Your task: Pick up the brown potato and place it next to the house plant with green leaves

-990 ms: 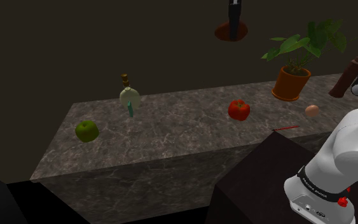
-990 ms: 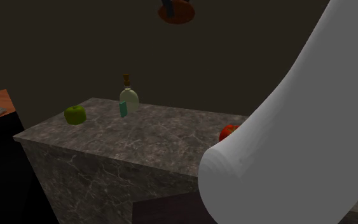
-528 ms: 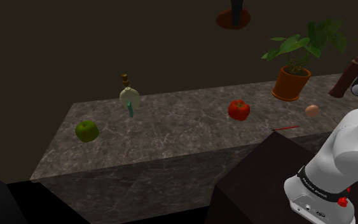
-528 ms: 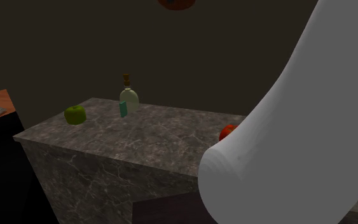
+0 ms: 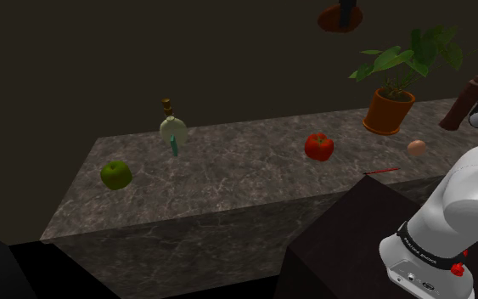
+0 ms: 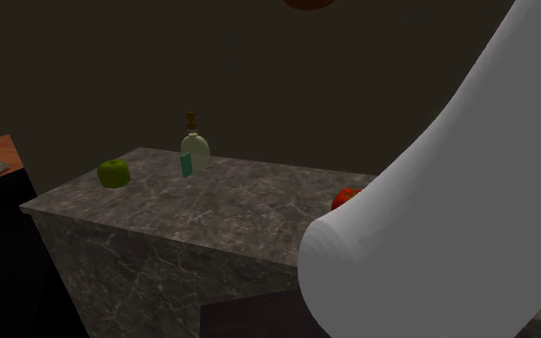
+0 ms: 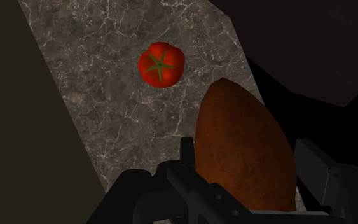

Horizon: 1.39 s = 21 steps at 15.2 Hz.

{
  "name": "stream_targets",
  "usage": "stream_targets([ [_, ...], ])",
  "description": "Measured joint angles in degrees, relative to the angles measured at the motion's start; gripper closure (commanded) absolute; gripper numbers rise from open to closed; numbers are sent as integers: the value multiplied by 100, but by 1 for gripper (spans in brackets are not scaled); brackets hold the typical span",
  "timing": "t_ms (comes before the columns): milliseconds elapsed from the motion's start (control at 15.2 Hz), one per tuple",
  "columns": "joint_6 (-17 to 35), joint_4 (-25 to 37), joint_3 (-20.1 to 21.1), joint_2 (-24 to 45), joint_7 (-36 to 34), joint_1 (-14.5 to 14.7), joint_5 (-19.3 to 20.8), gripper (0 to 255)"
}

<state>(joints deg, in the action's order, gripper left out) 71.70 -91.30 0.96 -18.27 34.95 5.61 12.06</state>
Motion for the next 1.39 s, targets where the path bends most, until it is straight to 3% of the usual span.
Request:
stream_targets([
  [594,237,-719,-876,-764,1228,-347,378,255],
  [1386,574,-701,-2189,-910,2919,-731,906,255],
])
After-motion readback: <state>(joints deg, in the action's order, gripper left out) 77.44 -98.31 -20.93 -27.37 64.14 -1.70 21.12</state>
